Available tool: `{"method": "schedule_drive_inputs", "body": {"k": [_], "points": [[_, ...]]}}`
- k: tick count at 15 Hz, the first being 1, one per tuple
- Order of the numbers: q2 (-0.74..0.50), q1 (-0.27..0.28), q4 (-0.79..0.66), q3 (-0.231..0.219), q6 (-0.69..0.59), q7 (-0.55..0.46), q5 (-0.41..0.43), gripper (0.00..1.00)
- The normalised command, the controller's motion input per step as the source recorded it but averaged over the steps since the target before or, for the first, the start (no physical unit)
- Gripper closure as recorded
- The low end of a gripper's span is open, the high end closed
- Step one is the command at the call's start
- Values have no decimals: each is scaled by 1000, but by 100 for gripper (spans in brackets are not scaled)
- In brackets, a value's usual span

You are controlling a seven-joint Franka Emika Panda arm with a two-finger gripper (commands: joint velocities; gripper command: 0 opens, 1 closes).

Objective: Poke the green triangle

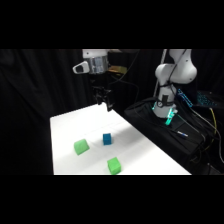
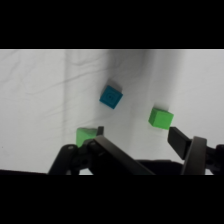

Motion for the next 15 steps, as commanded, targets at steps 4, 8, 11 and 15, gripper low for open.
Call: {"method": "schedule_drive_inputs", "body": {"k": [4, 8, 11, 15], "points": [[66, -37, 115, 8, -26, -6, 14, 0], [248, -84, 408, -28, -119, -122, 104, 0], [361, -98, 544, -31, -148, -211, 113, 0], [395, -90, 607, -4, -176, -247, 133, 0]]}}
